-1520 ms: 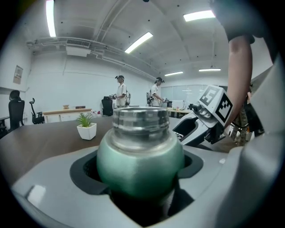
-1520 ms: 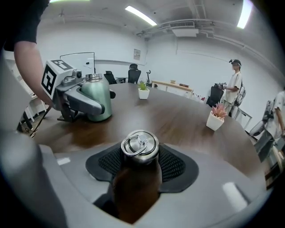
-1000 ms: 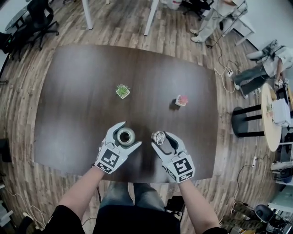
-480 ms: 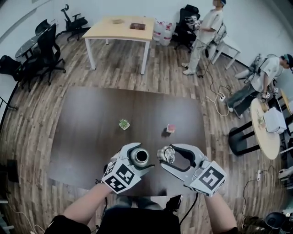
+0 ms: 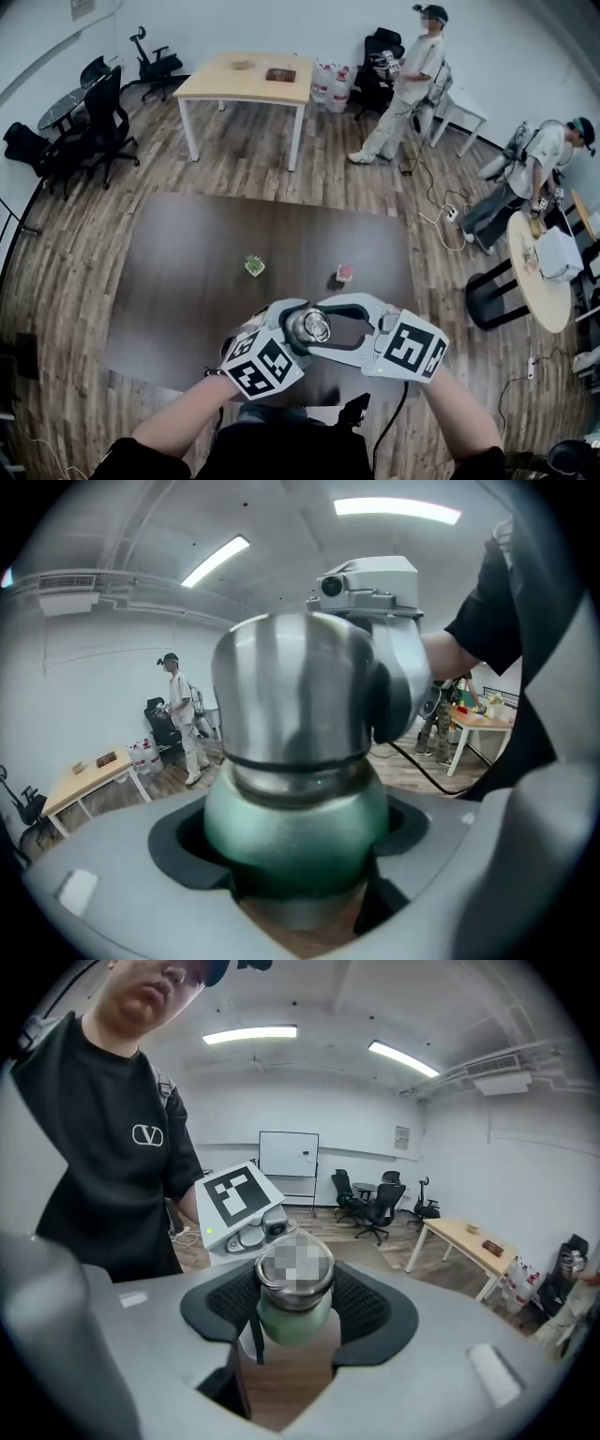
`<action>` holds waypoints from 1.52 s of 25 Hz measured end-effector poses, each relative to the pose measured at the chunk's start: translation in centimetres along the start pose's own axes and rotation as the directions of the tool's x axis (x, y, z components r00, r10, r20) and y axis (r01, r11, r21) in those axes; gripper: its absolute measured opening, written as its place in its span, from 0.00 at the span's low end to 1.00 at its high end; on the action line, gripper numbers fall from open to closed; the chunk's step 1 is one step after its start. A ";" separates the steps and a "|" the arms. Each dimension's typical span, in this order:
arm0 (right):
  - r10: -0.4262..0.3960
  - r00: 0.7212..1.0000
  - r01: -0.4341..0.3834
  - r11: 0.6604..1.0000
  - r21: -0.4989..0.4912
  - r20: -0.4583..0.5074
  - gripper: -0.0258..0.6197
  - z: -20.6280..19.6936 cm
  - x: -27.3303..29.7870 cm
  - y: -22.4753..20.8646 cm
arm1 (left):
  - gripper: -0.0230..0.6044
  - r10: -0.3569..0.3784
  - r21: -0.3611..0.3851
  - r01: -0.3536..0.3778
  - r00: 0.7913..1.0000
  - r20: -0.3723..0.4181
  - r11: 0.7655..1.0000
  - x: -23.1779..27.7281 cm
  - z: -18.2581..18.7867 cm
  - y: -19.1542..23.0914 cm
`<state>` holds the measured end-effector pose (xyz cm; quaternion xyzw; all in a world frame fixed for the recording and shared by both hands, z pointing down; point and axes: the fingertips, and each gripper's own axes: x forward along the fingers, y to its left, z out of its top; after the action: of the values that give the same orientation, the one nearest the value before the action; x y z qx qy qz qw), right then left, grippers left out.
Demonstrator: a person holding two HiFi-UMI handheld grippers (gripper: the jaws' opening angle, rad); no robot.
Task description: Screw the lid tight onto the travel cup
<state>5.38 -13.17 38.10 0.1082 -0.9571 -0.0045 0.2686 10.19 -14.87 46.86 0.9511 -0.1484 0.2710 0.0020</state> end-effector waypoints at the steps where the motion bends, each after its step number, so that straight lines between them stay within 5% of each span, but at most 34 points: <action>1: -0.013 1.000 0.013 1.000 0.003 -0.009 0.43 0.0 0.0 0.0 | 0.67 0.007 -0.003 -0.007 1.000 0.001 1.000 -0.1 0.1 0.1; 5: -0.183 0.982 0.186 0.979 0.084 -0.033 0.43 0.0 0.6 -0.8 | 0.67 0.056 -0.042 -0.056 0.998 0.007 0.998 0.0 -0.2 1.1; 8: -0.352 0.935 0.351 0.917 0.188 -0.028 0.43 -0.3 0.9 -1.7 | 0.67 0.079 -0.073 -0.078 0.997 0.006 0.994 0.2 -0.5 1.8; 11: -0.438 0.899 0.427 0.876 0.223 -0.002 0.43 -0.1 1.1 -2.1 | 0.67 0.074 -0.083 -0.073 0.997 0.007 0.994 0.0 -0.4 1.9; 14: -0.358 0.924 0.330 0.924 0.194 0.133 0.44 1.4 0.9 -1.1 | 0.67 0.056 -0.070 -0.055 0.998 0.011 0.996 -0.3 -0.2 1.8; 15: -0.297 0.930 0.262 0.948 0.179 0.215 0.53 2.3 0.4 -0.4 | 0.67 0.044 -0.064 -0.043 0.999 0.018 0.997 -0.5 -0.1 1.7; 18: -0.070 0.935 0.024 0.990 0.136 0.347 0.60 3.0 -1.7 1.1 | 0.67 -0.018 -0.037 0.020 0.999 0.040 0.999 -1.0 0.7 0.5; 20: 0.036 0.940 -0.072 0.993 0.093 0.340 0.59 2.5 -2.6 0.7 | 0.67 -0.055 -0.012 0.055 0.998 0.042 0.998 -1.3 1.2 -0.3; 24: 0.127 0.943 -0.137 0.990 0.011 0.308 0.58 2.3 -2.6 -0.2 | 0.67 -0.072 0.019 0.072 0.997 0.032 0.997 -1.6 1.8 -1.3; 28: 0.163 0.935 -0.172 0.985 0.001 0.314 0.41 2.9 -2.2 0.6 | 0.67 -0.055 0.017 0.054 0.998 0.040 0.998 -2.0 2.3 -0.7; 30: 0.088 0.936 -0.102 0.995 0.022 0.340 0.41 3.1 -1.9 0.3 | 0.67 -0.032 -0.001 0.032 0.998 0.047 0.999 -2.2 2.2 -0.2; 33: -0.163 0.916 0.105 0.979 0.173 0.366 0.41 3.3 -1.0 -0.8 | 0.67 0.027 -0.050 -0.024 0.999 0.047 0.998 -2.2 1.7 1.2; 36: -0.427 0.850 0.318 0.883 0.347 0.307 0.41 2.9 -0.2 -1.4 | 0.67 0.069 -0.078 -0.067 0.997 0.028 0.995 -2.2 0.9 2.0; 38: -0.501 0.821 0.384 0.839 0.385 0.273 0.41 2.8 -0.1 -1.3 | 0.67 0.070 -0.084 -0.067 0.997 0.029 0.994 -2.2 0.9 1.9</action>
<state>4.27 -14.58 35.58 0.3686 -0.9256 0.0642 0.0578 8.28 -16.17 44.81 0.9487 -0.1920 0.2495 0.0296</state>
